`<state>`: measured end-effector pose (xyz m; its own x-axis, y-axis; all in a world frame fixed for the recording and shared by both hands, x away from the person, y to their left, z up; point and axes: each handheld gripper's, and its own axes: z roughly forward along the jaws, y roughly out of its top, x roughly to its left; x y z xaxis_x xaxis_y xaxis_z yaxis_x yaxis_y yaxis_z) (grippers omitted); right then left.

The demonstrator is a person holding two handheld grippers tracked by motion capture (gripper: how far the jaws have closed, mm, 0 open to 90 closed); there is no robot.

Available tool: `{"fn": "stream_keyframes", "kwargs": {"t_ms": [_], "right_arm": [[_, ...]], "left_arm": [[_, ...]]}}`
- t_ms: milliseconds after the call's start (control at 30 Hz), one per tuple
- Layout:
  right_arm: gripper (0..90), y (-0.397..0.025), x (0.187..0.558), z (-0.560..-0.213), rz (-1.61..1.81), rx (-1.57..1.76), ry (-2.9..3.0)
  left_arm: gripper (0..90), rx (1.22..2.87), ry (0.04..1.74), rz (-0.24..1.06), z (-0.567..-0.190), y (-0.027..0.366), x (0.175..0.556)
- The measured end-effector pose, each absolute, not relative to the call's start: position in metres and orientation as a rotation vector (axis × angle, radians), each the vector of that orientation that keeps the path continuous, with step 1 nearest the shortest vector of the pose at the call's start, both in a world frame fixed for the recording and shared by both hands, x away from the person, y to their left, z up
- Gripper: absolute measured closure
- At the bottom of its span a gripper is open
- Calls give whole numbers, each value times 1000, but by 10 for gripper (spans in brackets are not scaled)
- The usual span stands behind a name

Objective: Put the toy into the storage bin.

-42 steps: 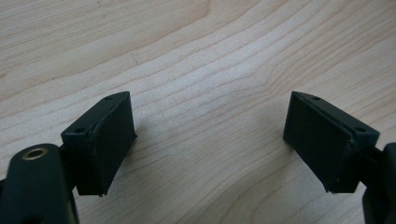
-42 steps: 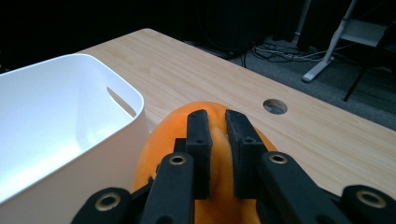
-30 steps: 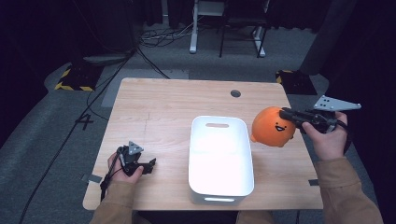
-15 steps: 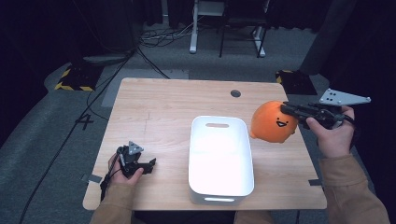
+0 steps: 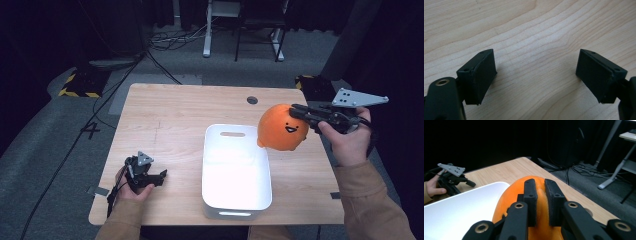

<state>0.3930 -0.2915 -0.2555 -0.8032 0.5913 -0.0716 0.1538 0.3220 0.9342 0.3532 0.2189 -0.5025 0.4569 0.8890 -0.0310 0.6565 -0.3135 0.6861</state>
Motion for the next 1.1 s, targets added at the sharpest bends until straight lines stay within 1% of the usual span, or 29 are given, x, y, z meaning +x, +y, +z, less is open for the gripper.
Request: {"fn": "stream_keyframes", "kwargs": {"t_ms": [533,1100], "right_arm": [[808,-248,402,-251,1520,571,2237],[808,-209,411,-257,1562,522,2263]], "left_arm": [[166,2074,1284,473,-503,219,353],[161,2080,1289,471,-502,218,354]]}}
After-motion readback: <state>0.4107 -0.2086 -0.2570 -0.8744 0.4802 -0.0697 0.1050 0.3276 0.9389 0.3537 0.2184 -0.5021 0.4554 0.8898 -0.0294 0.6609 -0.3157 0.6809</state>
